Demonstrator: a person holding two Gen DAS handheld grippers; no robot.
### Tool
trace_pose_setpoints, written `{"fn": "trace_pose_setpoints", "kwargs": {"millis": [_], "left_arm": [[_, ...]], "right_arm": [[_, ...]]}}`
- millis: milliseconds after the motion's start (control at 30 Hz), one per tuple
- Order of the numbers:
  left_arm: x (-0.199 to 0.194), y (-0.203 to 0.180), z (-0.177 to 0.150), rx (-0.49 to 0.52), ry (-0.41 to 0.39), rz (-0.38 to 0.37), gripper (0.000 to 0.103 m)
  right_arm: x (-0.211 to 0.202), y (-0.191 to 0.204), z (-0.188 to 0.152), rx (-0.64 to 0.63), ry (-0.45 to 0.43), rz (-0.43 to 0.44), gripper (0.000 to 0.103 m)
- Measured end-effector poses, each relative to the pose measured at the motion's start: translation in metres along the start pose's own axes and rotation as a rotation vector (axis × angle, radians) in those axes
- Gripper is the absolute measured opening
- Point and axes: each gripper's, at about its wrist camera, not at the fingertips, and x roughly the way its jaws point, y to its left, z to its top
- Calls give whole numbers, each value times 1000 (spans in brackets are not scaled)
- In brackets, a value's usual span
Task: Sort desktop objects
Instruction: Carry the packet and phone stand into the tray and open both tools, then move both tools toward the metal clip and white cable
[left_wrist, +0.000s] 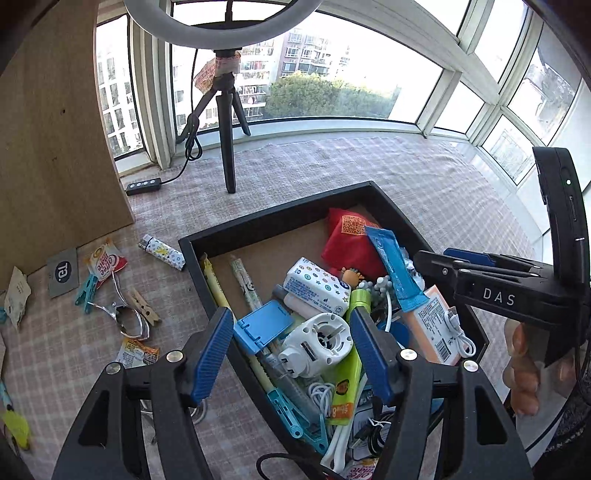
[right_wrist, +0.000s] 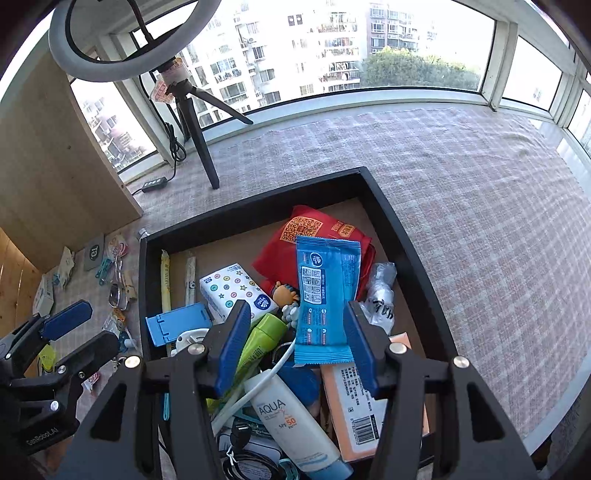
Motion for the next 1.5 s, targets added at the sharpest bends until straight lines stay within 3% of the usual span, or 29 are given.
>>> {"fn": "trace_pose_setpoints", "kwargs": {"millis": [367, 667, 933, 1200, 1500], "left_arm": [[-11, 66, -24, -112, 7, 75, 60], [-11, 150, -43, -315, 37, 133, 54], [12, 208, -42, -490, 105, 98, 40], [45, 225, -30, -560, 171, 61, 35], [77, 214, -23, -504, 232, 66, 35]], "right_arm": [[12, 48, -4, -102, 33, 73, 52], [27, 114, -1, -203, 67, 175, 51], [64, 186, 0, -296, 161, 280, 35], [120, 223, 0, -241, 308, 333, 22], [135, 233, -16, -306, 340, 280, 22]]}}
